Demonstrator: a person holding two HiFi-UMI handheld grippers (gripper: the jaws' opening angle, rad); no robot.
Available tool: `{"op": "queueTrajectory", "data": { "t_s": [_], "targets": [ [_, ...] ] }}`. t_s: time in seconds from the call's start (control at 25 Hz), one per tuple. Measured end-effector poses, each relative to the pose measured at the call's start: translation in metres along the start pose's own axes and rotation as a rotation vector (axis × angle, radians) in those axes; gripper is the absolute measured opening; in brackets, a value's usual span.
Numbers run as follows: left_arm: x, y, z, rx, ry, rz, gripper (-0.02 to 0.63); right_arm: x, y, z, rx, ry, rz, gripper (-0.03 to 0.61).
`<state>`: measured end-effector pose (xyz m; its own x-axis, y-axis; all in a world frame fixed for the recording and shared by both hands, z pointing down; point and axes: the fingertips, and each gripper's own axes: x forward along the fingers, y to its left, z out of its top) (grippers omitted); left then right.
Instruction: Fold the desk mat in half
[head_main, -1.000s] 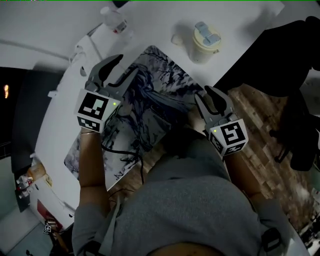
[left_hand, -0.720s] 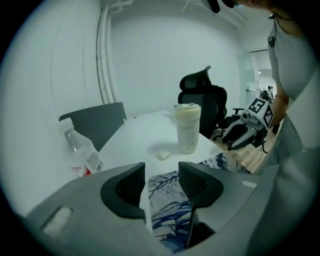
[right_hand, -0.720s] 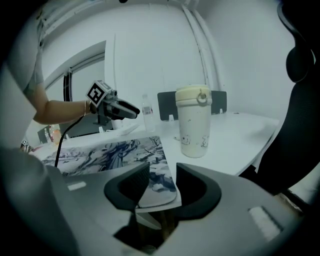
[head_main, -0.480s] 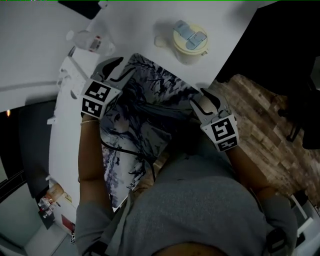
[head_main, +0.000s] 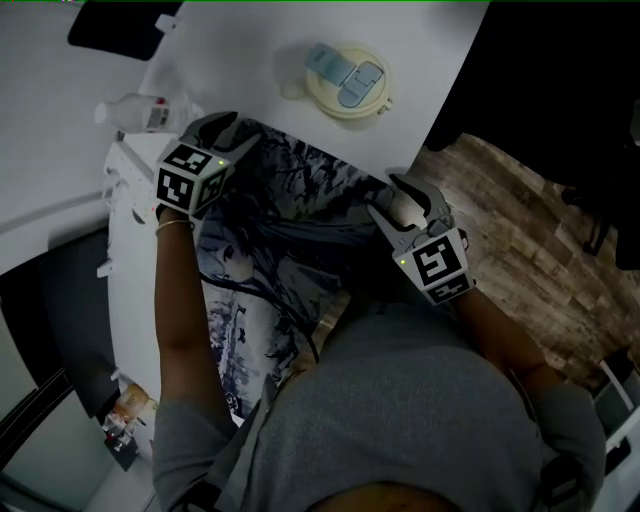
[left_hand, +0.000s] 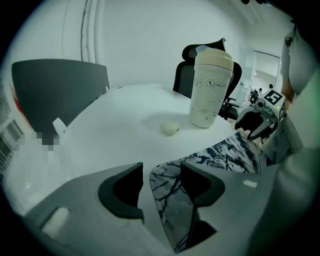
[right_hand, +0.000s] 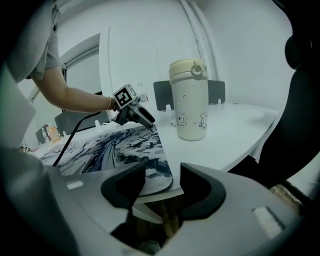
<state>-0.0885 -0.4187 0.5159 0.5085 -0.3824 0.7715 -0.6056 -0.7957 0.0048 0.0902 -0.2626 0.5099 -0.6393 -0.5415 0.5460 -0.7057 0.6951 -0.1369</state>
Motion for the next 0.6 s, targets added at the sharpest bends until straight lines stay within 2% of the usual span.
{"op": "queueTrajectory", "data": {
  "t_s": [0.16,0.28,0.4,0.6],
  "targets": [
    [0.0041,-0.0022,0.0007,-0.009,0.001,-0.057,0.236,0.0034,0.0003,0.0018,0.014,0.000,0.003,0.196],
    [0.0056,-0.0057,-0.0024,-0.013,0.016,-0.104,0.207,0.0044,0.0034,0.0029,0.020,0.009,0.004,0.213],
    [0.0070,-0.0046,-0.0020,-0.006,0.029,-0.117,0.207,0.0070,0.0054,0.0033,0.028,0.023,0.006,0.241],
    [0.0074,-0.0086,0.0002,-0.006,0.039,-0.120,0.193,0.0074,0.0069,0.0041,0.094,0.035,0.031,0.242]
  ]
}}
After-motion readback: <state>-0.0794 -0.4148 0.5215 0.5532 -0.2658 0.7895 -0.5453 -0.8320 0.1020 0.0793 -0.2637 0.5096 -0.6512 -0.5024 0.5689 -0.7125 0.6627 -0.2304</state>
